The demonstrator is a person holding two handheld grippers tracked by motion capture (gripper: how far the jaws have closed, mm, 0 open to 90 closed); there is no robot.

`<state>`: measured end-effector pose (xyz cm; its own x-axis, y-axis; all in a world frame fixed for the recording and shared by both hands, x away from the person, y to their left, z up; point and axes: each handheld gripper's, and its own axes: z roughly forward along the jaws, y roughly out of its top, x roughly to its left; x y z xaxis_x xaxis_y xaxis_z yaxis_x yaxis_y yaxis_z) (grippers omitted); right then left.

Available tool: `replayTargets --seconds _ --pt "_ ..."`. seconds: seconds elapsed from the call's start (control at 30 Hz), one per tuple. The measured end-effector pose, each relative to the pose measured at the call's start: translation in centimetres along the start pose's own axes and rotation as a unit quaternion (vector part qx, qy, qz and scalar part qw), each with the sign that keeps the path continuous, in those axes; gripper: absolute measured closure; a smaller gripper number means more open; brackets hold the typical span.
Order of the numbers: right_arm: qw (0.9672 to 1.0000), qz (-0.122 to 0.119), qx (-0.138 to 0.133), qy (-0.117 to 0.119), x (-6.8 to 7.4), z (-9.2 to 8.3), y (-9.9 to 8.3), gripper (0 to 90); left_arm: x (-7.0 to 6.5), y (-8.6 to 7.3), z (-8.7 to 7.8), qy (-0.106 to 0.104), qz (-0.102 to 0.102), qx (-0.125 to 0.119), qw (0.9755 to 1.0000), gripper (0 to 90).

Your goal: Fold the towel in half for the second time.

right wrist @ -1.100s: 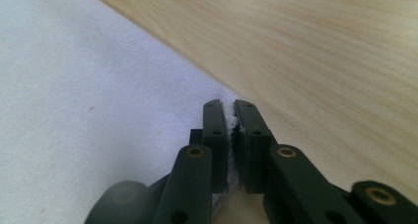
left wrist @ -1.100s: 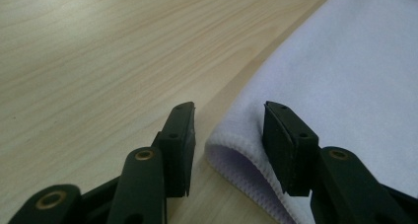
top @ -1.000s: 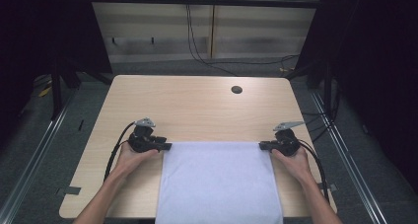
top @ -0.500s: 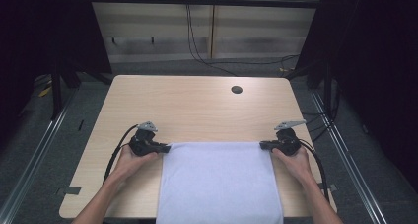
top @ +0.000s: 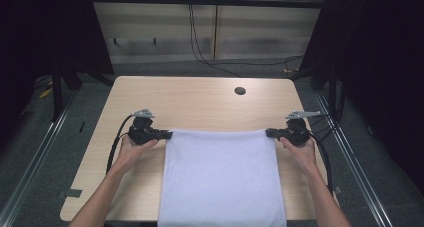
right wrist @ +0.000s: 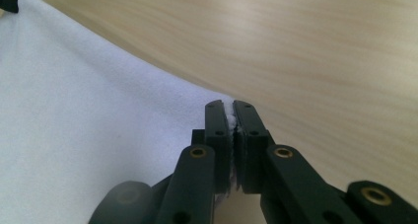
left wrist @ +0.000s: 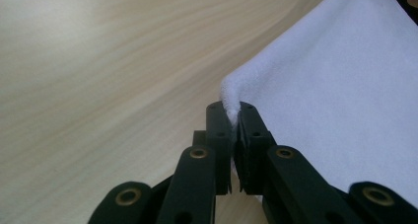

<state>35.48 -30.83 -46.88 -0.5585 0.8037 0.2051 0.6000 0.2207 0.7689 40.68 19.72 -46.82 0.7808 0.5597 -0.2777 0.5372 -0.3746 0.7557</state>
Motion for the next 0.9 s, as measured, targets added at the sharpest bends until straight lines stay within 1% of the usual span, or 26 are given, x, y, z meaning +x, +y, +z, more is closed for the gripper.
replayTargets --seconds 0.1,0.2,0.23,0.27,0.37,0.47,0.53,0.57,0.63,0.67,0.73,0.8,0.83,0.87,0.9 --pt "0.9996 0.007 -0.028 0.003 -0.4 -0.4 1.2 86.2 0.5 1.0 -0.4 0.005 -0.006 -0.017 0.9998 85.9" --pt "0.9992 0.007 -0.04 -0.002 -0.8 -0.7 2.5 86.3 0.7 2.1 -0.8 0.009 -0.004 -0.029 0.9995 85.9" --pt "0.9991 0.005 -0.042 -0.004 -0.9 -0.7 2.8 86.3 0.7 2.5 -0.9 0.01 0.001 -0.031 0.9995 85.9" --pt "0.999 0.005 -0.043 -0.006 -0.9 -0.8 3.3 86.4 0.6 2.9 -1.0 0.013 0.002 -0.037 0.9992 85.9" --pt "0.9989 0.004 -0.045 -0.013 -1.2 -0.7 4.3 86.4 0.8 3.9 -1.4 0.02 0.01 -0.042 0.9989 86.0" --pt "0.9985 0.007 -0.05 -0.018 -1.4 -0.5 5.0 86.6 1.2 4.8 -1.7 0.026 0.005 -0.059 0.9979 86.0" --pt "0.9981 0.011 -0.058 -0.019 -1.6 -0.4 5.5 86.6 1.4 5.2 -1.7 0.029 0.004 -0.059 0.9978 86.0" --pt "0.9978 0.011 -0.061 -0.02 -1.6 -0.4 5.8 86.7 1.4 5.5 -1.8 0.033 0.008 -0.06 0.9976 86.0" --pt "0.9975 0.012 -0.066 -0.023 -1.7 -0.5 6.4 86.8 1.6 5.9 -1.9 0.033 0.004 -0.071 0.9969 86.0" --pt "0.9974 0.014 -0.066 -0.026 -1.7 -0.6 6.7 86.8 1.8 6.2 -2.0 0.034 0.003 -0.072 0.9968 86.1" --pt "0.997 0.012 -0.07 -0.03 -1.6 -0.8 7.4 86.8 2.0 6.7 -2.1 0.038 0.0 -0.078 0.9962 86.0" --pt "0.9969 0.009 -0.07 -0.034 -1.5 -1.1 8.1 86.7 2.0 7.4 -2.4 0.043 0.006 -0.08 0.9958 86.0" --pt "0.9968 0.005 -0.07 -0.038 -1.4 -1.2 8.6 86.7 2.0 7.4 -2.4 0.043 0.006 -0.08 0.9958 86.0" --pt "0.9966 0.005 -0.072 -0.039 -1.3 -1.3 8.8 86.7 2.0 7.8 -2.7 0.044 0.004 -0.091 0.9949 86.0" --pt "0.9964 0.004 -0.075 -0.04 -1.3 -1.5 9.1 86.7 2.0 7.8 -2.7 0.044 0.004 -0.091 0.9949 85.9"
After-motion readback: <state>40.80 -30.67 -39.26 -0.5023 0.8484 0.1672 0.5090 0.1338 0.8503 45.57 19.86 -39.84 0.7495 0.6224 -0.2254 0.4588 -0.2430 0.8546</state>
